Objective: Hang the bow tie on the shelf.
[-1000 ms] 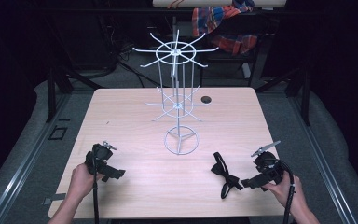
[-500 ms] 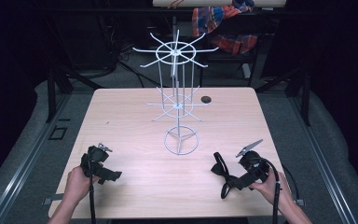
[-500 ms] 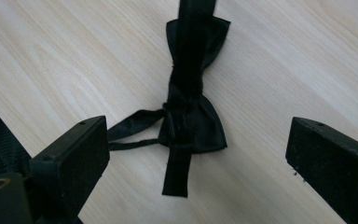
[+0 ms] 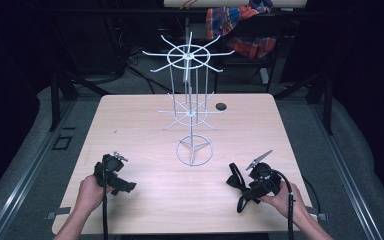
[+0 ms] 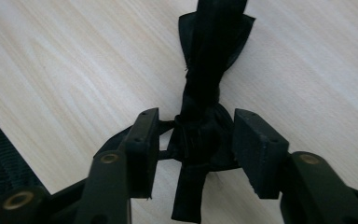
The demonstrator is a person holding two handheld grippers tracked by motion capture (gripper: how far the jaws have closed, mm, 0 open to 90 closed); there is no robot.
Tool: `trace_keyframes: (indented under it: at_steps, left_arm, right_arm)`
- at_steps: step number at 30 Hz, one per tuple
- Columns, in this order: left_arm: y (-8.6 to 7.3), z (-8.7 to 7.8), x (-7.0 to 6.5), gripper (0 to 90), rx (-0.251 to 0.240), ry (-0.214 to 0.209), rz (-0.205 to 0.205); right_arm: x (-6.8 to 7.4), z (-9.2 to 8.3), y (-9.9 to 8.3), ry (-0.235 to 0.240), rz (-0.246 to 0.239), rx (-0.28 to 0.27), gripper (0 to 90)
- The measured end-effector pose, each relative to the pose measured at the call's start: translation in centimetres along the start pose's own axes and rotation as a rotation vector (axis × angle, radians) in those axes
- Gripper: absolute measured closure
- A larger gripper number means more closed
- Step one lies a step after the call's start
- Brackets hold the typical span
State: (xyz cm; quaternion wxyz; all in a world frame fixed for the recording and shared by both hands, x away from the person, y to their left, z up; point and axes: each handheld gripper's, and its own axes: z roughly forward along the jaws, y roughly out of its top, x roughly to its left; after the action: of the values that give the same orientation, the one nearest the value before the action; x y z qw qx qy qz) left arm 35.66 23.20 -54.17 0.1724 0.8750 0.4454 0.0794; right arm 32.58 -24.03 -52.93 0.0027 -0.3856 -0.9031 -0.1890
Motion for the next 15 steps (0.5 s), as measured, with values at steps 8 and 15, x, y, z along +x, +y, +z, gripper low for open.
trace_keyframes:
  at_steps: [8, 15]
  left_arm:
    - [0.1, -0.04, 0.04, 0.0, 0.002, -0.003, 0.004]
    - [0.23, 0.0, -0.03, 0.0, -0.001, 0.0, 0.013]
  right_arm:
    - [0.53, 0.14, 0.27, 0.009, -0.022, 0.001, 75.5]
    - [0.85, -0.54, 0.21, 0.014, -0.027, -0.037, 75.7]
